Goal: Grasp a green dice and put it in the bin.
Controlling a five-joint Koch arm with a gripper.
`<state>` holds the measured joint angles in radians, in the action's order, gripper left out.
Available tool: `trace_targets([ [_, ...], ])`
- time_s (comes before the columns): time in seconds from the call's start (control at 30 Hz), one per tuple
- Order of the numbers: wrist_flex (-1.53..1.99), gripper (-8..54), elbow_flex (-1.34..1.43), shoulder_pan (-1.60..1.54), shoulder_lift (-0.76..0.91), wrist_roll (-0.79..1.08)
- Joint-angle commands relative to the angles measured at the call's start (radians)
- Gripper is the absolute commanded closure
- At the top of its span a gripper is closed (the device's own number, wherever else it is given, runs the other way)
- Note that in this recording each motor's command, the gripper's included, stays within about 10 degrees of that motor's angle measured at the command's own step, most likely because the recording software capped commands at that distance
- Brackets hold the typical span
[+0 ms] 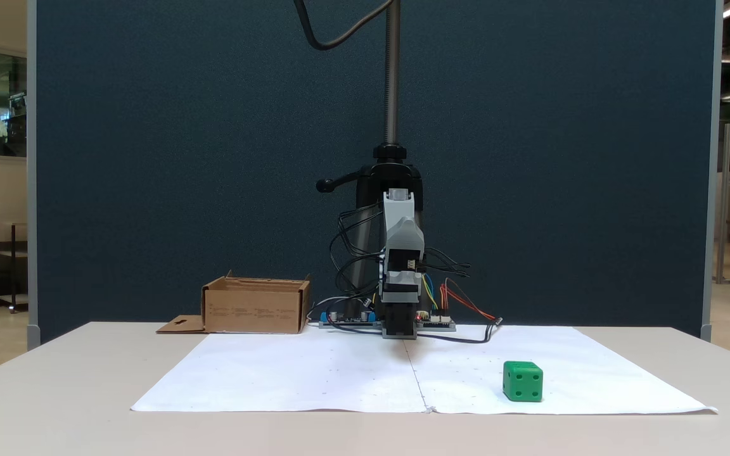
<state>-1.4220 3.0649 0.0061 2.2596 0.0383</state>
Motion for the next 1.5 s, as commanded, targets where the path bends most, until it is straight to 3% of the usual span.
trace_targets([
  [0.0, 0.173, 3.3, 0.066, 0.028, 0.107, 0.072],
  [0.73, 0.221, 3.3, 0.044, 0.028, 0.107, 0.072],
  [1.03, 0.719, 3.1, -0.173, 0.044, 0.110, 0.072],
  [1.47, 1.567, 2.4, -0.785, 0.038, 0.041, 0.071],
])
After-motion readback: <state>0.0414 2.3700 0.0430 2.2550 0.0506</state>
